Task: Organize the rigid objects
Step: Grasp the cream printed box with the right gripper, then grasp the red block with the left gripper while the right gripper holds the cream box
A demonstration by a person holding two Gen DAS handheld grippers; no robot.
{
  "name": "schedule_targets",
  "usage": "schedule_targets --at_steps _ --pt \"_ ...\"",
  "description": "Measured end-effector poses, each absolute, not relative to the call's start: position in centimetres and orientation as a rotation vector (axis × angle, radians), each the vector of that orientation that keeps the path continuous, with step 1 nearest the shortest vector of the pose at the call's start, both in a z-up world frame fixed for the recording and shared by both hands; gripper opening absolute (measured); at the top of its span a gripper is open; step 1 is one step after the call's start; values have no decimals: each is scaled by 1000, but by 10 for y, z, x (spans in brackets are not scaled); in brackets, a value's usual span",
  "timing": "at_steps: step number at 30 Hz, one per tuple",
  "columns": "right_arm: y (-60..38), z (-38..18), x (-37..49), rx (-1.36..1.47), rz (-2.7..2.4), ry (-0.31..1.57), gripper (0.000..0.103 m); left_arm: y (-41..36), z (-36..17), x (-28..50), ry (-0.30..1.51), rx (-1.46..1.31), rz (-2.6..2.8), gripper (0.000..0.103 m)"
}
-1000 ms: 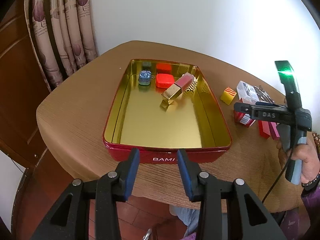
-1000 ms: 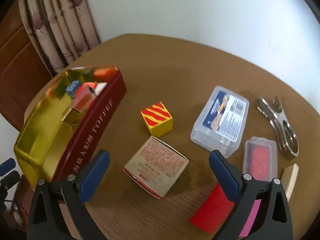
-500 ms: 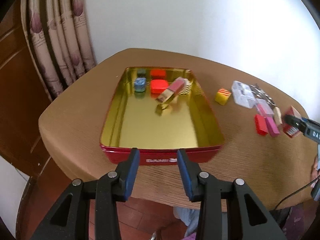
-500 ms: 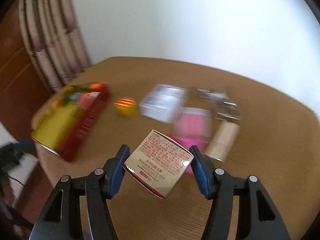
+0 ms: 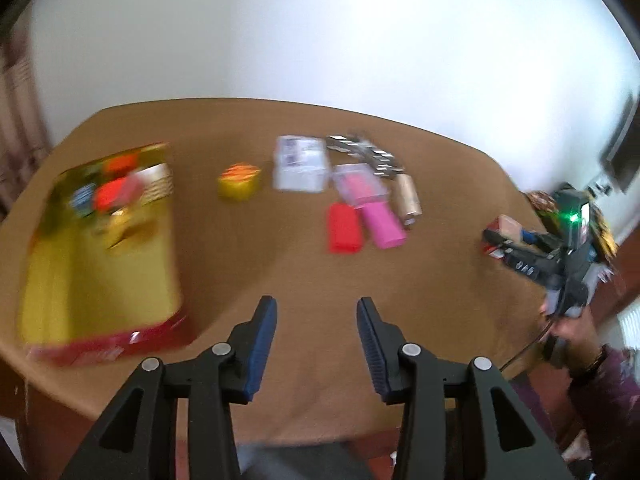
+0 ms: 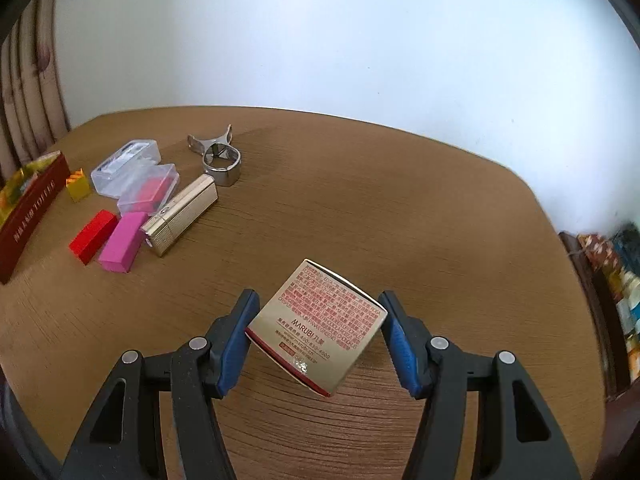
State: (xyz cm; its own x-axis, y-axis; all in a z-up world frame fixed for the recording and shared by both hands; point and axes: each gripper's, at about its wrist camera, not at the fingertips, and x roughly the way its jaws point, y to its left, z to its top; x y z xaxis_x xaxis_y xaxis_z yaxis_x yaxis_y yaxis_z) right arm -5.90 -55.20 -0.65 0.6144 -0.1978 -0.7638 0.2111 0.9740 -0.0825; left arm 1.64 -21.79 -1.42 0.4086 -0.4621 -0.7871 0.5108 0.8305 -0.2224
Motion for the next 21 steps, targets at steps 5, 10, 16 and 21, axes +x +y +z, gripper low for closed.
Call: schedule_targets --at_steps 5,10,16,21 --pt "-559 -11 -67 68 -230 850 58 -272 -27 54 1036 87 -678 43" --pt "-565 -15 -71 105 -223 843 58 -307 -44 81 1067 133 -684 43" --pt "-573 -17 -71 143 -213 837 58 -324 -67 104 1125 154 -662 43" --pt "-572 -18 -69 152 -202 841 58 -331 -79 115 1136 184 -641 43"
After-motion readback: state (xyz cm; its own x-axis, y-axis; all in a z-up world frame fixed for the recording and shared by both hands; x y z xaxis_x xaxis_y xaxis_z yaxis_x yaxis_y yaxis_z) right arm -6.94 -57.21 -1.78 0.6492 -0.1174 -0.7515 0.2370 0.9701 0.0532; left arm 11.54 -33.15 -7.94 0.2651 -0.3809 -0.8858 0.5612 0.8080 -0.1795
